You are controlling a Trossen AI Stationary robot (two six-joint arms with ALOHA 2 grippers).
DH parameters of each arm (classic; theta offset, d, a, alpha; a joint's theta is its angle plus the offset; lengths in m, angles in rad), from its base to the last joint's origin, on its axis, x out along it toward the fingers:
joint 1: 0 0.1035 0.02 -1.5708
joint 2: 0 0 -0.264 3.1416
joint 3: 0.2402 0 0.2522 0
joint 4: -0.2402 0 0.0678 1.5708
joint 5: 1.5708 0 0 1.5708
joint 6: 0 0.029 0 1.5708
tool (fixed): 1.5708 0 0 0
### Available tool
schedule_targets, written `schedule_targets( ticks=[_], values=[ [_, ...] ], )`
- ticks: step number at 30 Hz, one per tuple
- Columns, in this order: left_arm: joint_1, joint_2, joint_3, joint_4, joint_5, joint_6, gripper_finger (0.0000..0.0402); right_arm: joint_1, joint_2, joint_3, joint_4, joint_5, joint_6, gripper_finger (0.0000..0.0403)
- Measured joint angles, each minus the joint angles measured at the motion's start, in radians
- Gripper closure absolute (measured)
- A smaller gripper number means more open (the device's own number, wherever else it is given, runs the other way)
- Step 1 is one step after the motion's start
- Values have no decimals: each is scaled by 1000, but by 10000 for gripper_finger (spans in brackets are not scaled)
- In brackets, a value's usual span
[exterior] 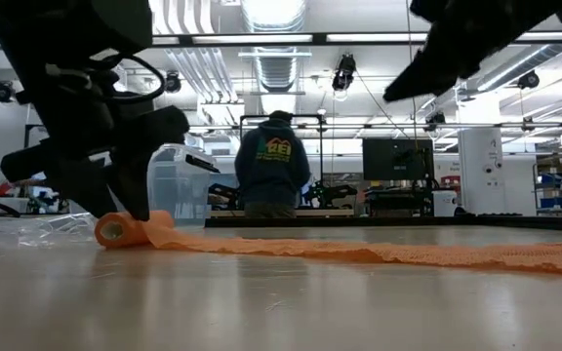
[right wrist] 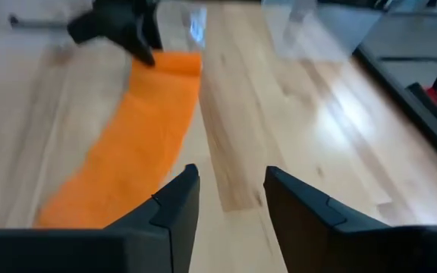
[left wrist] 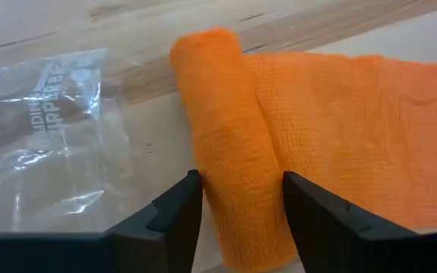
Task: Roll bandage
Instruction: Roll the orange bandage
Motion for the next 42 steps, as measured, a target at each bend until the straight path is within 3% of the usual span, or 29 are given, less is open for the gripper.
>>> schedule_targets(
  ticks=[6, 15, 22, 27, 42],
  values=[
    [8, -3, -39, 11, -1, 91, 236, 1, 172, 0, 72, -9, 32, 246],
    [25, -3, -38, 13, 12, 373, 251, 14, 439, 15, 408, -134, 44, 261],
    [26, -3, -39, 15, 22, 407, 244, 18, 605, 87, 550, -132, 114, 287],
    [26, -3, -40, 17, 29, 418, 234, 22, 696, 123, 545, -132, 134, 304],
    [21, -2, -41, 22, 32, 451, 238, 96, 663, 122, 235, -131, 174, 342]
  ],
)
